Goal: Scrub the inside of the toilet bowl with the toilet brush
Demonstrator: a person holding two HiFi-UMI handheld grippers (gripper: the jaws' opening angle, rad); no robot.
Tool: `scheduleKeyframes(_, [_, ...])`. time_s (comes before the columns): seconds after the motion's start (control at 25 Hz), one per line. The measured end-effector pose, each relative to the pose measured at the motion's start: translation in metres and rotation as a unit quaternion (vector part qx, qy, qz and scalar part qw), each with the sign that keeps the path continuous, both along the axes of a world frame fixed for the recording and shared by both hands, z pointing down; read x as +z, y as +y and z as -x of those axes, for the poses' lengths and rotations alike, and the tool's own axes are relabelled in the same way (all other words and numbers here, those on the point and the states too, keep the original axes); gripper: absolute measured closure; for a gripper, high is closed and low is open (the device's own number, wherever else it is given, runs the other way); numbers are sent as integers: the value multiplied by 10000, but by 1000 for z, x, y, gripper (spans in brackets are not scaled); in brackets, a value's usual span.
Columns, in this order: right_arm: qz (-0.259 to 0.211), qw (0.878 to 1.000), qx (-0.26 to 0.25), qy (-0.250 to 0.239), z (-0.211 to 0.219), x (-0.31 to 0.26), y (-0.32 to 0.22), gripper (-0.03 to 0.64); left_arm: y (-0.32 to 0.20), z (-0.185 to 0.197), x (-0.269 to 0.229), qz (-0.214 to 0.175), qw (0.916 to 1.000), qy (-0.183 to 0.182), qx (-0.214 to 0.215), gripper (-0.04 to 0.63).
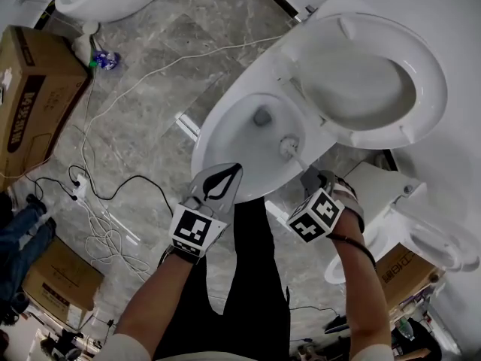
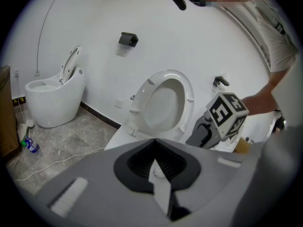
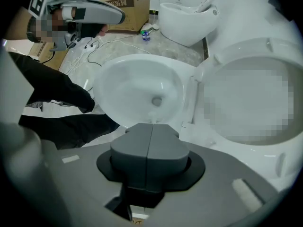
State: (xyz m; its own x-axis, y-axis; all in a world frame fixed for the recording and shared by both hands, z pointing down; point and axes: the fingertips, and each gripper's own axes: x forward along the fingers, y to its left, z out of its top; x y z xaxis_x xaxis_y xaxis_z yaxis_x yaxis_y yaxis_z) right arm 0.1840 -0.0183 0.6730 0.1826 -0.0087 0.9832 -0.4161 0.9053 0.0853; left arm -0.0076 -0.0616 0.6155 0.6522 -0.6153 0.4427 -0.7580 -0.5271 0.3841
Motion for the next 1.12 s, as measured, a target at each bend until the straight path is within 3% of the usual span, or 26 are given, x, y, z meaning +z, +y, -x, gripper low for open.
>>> scheduleKeyframes(0.2, [-807, 9962, 236, 249, 2, 3, 4, 456, 4, -2, -1, -47, 9999, -12, 143, 591])
scheduleKeyframes(0.4, [-1531, 9813, 1160, 161, -8, 12, 21, 456, 15, 0, 6, -46, 9995, -36, 310, 591])
scheduleKeyframes(0.52, [-1875, 9649, 1839, -65, -14, 19, 28, 455, 23, 0, 13, -34, 9990, -80, 440, 591])
scheduleKeyframes(0.76, [-2514, 9135, 3138, -619, -21, 31, 39, 453, 32, -8, 18, -78, 9973, -152, 720, 591])
scheduleKeyframes(0.96, [-3036, 8520, 4064, -1293, -20, 40, 47, 453, 34, -18, 15, -170, 9956, -150, 904, 590])
scheduleKeyframes(1.12, [-3377, 8079, 4465, -1839, -15, 42, 39, 453, 34, -23, 12, -180, 9951, -101, 968, 591])
